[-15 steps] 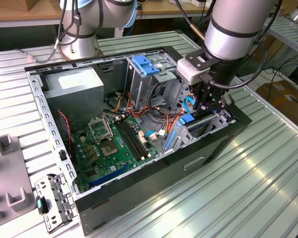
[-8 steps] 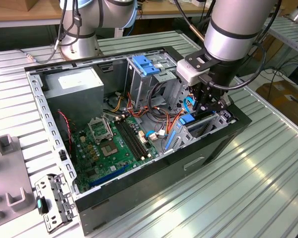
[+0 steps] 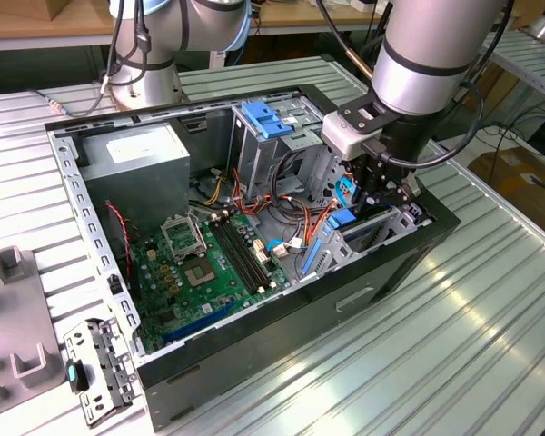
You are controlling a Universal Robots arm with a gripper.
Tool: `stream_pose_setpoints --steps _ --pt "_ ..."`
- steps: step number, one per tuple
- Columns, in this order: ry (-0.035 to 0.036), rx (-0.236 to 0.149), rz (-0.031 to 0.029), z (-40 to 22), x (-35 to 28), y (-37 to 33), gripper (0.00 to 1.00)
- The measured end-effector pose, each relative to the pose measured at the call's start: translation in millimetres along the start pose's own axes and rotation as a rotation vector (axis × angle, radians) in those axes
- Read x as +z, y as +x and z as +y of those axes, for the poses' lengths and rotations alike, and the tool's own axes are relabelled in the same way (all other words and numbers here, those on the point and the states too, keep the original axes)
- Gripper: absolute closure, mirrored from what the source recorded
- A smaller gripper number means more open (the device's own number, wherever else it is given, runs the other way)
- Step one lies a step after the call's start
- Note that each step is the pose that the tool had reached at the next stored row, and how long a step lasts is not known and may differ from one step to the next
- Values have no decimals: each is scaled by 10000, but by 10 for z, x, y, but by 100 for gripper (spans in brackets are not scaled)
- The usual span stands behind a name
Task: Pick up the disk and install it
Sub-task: 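Insert the second disk wire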
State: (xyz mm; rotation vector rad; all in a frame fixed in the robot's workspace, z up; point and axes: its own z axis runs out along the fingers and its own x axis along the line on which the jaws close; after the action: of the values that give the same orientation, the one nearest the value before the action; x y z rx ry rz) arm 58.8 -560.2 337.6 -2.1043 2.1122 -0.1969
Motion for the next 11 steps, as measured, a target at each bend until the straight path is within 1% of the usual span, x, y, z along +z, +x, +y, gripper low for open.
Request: stream_pose_setpoints --steps 1,2,3,4,9,10,11 --pt "0 0 -3 -2 -10 0 83" --pt "0 0 -4 -9 -44 -1 76" --pt "0 0 0 -21 -102 -2 76" --pt "0 0 0 -28 -136 -2 76" --pt "0 0 0 -30 -146 -3 78" --pt "-1 0 1 -30 -146 -3 89" --pt "-1 0 1 -30 -147 -3 89"
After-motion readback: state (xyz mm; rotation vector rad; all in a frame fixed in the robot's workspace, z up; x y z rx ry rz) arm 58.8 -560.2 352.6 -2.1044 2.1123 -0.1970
